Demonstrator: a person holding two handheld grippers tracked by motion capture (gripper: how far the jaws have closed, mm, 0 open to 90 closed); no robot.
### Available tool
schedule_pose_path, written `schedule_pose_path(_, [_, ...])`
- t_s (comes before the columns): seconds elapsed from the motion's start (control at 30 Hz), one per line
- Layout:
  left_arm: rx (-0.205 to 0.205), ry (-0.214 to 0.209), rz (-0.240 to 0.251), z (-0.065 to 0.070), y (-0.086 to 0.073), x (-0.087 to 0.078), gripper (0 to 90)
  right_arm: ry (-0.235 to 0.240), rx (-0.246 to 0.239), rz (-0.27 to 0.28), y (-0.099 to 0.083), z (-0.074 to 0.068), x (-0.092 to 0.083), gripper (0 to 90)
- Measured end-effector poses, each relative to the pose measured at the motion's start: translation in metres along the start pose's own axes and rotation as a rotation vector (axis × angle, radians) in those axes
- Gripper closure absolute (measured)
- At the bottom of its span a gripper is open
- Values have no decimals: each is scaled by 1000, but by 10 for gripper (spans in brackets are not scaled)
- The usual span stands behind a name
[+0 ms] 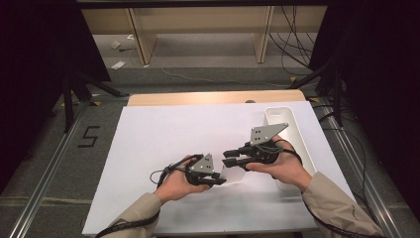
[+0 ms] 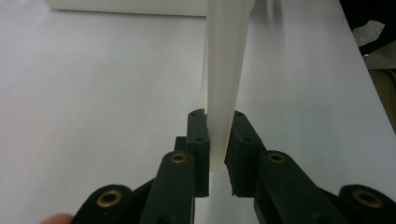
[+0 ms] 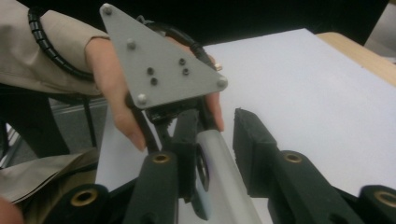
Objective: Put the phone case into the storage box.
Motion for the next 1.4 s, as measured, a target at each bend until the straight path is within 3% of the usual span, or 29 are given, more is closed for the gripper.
schedule_pose_path(0.13, [-11,2,4,0,1,-2,808,-37,0,27,3,5,-1,573])
schedule_pose_path(0.3, [-30,13,8,-2,2,-3,808,-84,19,55,5,11,-1,326])
schedule_pose_path(0.5, [-56,57,21,-7,5,-7,808,-167,45,107,9,24,-6,161])
schedule_pose_path(0.7, [-79,96,21,-12,6,-9,807,-242,77,153,11,35,-11,118])
schedule_pose_path(1.0, [-151,170,40,-21,8,-14,807,-317,99,180,9,44,-12,76])
schedule_pose_path(1.2, [-195,222,54,-25,10,-16,807,-395,136,218,7,52,-15,74])
schedule_pose_path(1.4, [-233,262,56,-28,12,-18,807,-408,149,225,5,52,-11,73])
Point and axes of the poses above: each handheld gripper's, and its own axes: x roughly forward along the jaws, y roughly out of its top, z roughly to its right, the point moved 10 cm from there along x, roughly forward along the jaws, and after that the axes turned 1 degree about x, right-handed, at the moved point
